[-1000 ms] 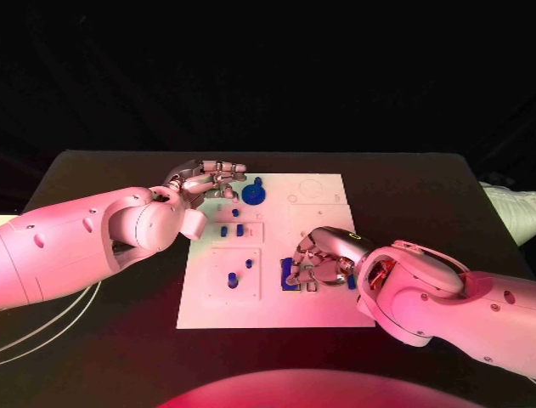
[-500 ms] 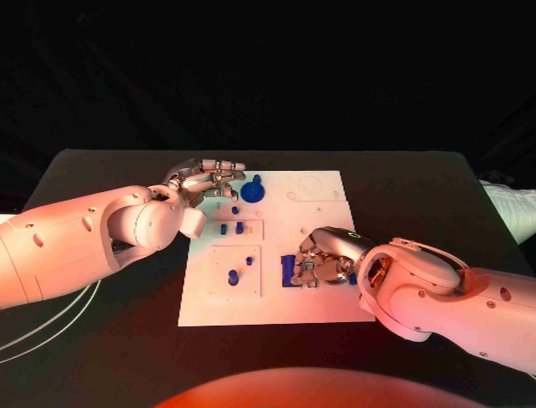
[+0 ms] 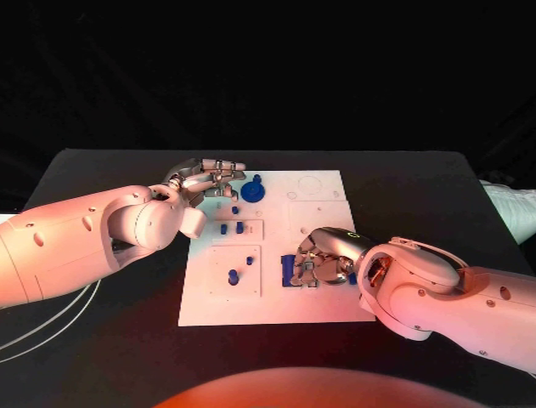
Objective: Assemble the parts on the task board
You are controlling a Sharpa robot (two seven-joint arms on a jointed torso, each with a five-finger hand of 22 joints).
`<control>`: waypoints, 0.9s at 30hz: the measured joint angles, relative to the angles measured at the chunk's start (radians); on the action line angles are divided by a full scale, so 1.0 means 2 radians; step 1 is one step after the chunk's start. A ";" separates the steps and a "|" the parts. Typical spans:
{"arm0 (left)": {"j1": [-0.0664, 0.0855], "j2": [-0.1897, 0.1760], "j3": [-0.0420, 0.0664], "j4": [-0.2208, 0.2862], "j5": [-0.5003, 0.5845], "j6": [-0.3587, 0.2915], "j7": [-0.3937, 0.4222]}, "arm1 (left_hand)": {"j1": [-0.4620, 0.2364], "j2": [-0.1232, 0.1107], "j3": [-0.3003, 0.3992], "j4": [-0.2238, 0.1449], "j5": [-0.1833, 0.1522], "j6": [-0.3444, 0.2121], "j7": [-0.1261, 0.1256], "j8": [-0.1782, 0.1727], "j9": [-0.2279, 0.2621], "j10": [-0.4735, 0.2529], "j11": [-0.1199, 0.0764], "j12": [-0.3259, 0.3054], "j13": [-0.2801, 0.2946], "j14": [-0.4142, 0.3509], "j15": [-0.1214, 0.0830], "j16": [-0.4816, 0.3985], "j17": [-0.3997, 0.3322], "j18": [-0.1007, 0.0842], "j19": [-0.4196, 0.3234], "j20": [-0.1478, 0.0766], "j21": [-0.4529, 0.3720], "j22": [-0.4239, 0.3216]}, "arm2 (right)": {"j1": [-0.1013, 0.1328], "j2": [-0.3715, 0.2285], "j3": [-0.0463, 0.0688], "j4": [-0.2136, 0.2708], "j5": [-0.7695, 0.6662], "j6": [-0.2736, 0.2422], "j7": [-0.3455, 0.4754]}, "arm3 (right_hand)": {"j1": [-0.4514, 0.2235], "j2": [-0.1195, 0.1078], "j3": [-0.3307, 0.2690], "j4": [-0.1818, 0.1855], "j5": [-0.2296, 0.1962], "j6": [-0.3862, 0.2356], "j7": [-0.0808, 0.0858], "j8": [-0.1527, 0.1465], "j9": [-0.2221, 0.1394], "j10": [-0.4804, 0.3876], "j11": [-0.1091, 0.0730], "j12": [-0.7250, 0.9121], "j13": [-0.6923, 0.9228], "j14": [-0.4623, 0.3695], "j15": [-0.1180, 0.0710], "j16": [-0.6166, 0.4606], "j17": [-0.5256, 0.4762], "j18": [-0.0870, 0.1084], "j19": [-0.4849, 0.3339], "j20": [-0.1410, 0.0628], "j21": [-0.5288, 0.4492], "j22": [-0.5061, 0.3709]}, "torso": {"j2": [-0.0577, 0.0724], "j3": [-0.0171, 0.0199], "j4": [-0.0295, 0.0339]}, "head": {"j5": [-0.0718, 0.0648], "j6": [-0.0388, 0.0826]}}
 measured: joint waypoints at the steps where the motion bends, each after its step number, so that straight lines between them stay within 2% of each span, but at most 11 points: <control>1: 0.000 0.000 0.000 0.000 0.000 0.000 0.000 | 0.000 0.000 0.000 0.000 0.000 0.000 0.000 0.000 0.000 0.000 0.000 0.000 0.000 0.000 0.000 0.000 0.000 0.000 0.000 0.000 0.000 0.000 | 0.000 0.000 0.000 0.000 0.000 -0.001 0.000 | 0.000 0.000 0.000 0.000 0.000 0.000 0.000 0.000 0.000 0.000 0.000 0.000 0.000 0.000 0.000 0.000 0.000 0.000 0.000 0.000 0.000 0.000 | 0.000 0.0000 0.0000 | 0.000 0.000; 6: 0.000 0.000 0.000 0.000 0.000 0.000 0.000 | 0.000 0.000 0.000 0.000 0.000 0.000 0.000 0.000 0.000 0.000 0.000 0.000 0.000 0.000 0.000 0.000 0.000 0.000 0.000 0.000 0.000 0.000 | -0.001 -0.008 -0.001 0.003 0.001 -0.011 0.000 | 0.000 0.000 0.000 0.000 0.000 0.000 0.000 -0.004 0.000 0.000 0.000 -0.004 0.002 0.001 -0.001 0.000 0.000 0.000 0.000 0.000 0.000 0.000 | 0.000 0.0000 0.0000 | 0.000 0.001; 10: 0.000 0.000 0.000 0.000 0.000 0.001 -0.001 | 0.000 0.000 0.000 0.000 0.000 0.000 0.000 0.000 0.000 0.000 0.000 0.000 0.000 0.000 0.000 0.000 0.000 0.000 0.000 0.000 0.000 0.000 | -0.002 -0.027 -0.002 0.012 0.019 -0.022 0.009 | 0.000 0.000 -0.001 0.001 0.020 -0.024 0.013 -0.026 -0.008 0.002 0.002 -0.005 0.003 0.001 0.001 0.000 0.000 0.000 0.000 0.000 0.000 -0.001 | 0.000 0.0000 -0.0003 | -0.001 0.002; 11: 0.000 0.000 0.000 0.000 0.000 0.001 -0.001 | 0.000 0.000 0.000 0.000 0.000 0.000 0.000 0.000 0.000 0.000 0.000 0.000 0.000 0.000 0.000 0.000 0.000 0.000 0.000 0.000 0.000 0.000 | -0.001 -0.034 -0.002 0.015 0.029 -0.026 0.014 | 0.000 0.000 -0.002 0.002 0.024 -0.028 0.017 -0.033 -0.011 0.002 0.002 -0.006 0.003 0.001 0.004 0.000 0.000 0.000 -0.002 0.002 0.000 -0.002 | 0.000 0.0000 -0.0003 | -0.001 0.002; 14: 0.000 -0.001 0.000 0.000 -0.001 0.001 -0.001 | 0.000 0.000 0.000 0.000 0.000 0.000 0.000 0.000 0.000 0.000 0.000 0.000 0.000 0.000 0.000 0.000 0.000 0.000 0.000 0.000 0.000 0.000 | 0.006 -0.056 -0.002 0.027 0.062 -0.030 0.027 | -0.014 -0.007 -0.007 0.007 0.039 -0.038 0.028 -0.052 -0.019 0.006 0.006 -0.029 0.010 0.000 0.013 -0.003 0.000 0.000 -0.004 0.009 0.000 -0.004 | 0.000 0.0000 -0.0006 | -0.002 0.004; 16: 0.000 -0.001 0.000 0.000 -0.001 0.001 -0.001 | 0.000 0.000 0.000 0.000 0.000 0.000 0.000 0.000 0.000 0.000 0.000 0.000 0.000 0.000 0.000 0.000 0.000 0.000 0.000 0.000 0.000 0.000 | 0.012 -0.070 -0.002 0.032 0.082 -0.030 0.034 | -0.019 -0.010 -0.008 0.008 0.045 -0.043 0.032 -0.064 -0.024 0.007 0.007 -0.041 0.010 0.001 0.015 -0.003 0.000 0.000 -0.006 0.011 0.000 -0.005 | 0.000 0.0000 -0.0007 | -0.002 0.004; 18: 0.000 -0.002 0.000 0.000 -0.002 0.001 -0.002 | 0.000 0.000 0.000 0.000 0.000 0.000 0.000 0.000 0.000 0.000 0.000 0.000 0.000 0.000 0.000 0.000 0.000 0.000 0.000 0.000 0.000 0.000 | 0.020 -0.087 -0.002 0.036 0.102 -0.029 0.039 | -0.023 -0.011 -0.008 0.008 0.046 -0.043 0.032 -0.073 -0.028 0.007 0.007 -0.053 0.011 0.000 0.018 -0.003 0.000 0.000 -0.004 0.015 0.000 -0.005 | 0.000 0.0000 -0.0010 | -0.003 0.005; 21: 0.000 -0.002 0.000 0.001 -0.002 0.001 -0.002 | 0.000 0.000 0.000 0.000 0.000 0.000 0.000 0.000 0.000 0.000 0.000 0.000 0.000 0.000 0.000 0.000 0.000 0.000 0.000 0.000 0.000 0.000 | 0.029 -0.108 -0.002 0.038 0.119 -0.028 0.041 | -0.026 -0.010 -0.010 0.010 0.046 -0.043 0.033 -0.081 -0.033 0.007 0.007 -0.058 0.011 0.001 0.019 -0.003 0.000 0.000 -0.005 0.016 0.000 -0.005 | 0.000 -0.0002 -0.0010 | -0.005 0.005; 24: 0.000 -0.002 0.000 0.001 -0.003 0.001 -0.002 | 0.000 0.000 0.000 0.000 0.000 0.000 0.000 0.000 0.000 0.000 0.000 0.000 0.000 0.000 0.000 0.000 0.000 0.000 0.000 0.000 0.000 0.000 | 0.033 -0.123 -0.002 0.037 0.120 -0.027 0.038 | -0.029 -0.006 -0.012 0.012 0.046 -0.038 0.036 -0.088 -0.038 0.007 0.007 -0.058 0.013 0.001 0.019 -0.003 0.000 0.000 -0.006 0.017 0.000 -0.005 | 0.000 -0.0002 -0.0007 | -0.006 0.006; 27: 0.000 -0.002 0.000 0.002 -0.003 0.001 -0.002 | 0.000 0.000 0.000 0.000 0.000 0.000 0.000 0.000 0.000 0.000 0.000 0.000 0.000 0.000 0.000 0.000 0.000 0.000 0.000 0.000 0.000 0.000 | 0.035 -0.133 -0.003 0.035 0.109 -0.024 0.029 | -0.033 -0.003 -0.013 0.015 0.046 -0.029 0.033 -0.091 -0.041 0.007 0.007 -0.058 0.015 0.001 0.019 -0.003 0.000 0.000 -0.006 0.017 0.000 -0.005 | 0.000 0.0000 -0.0003 | -0.007 0.007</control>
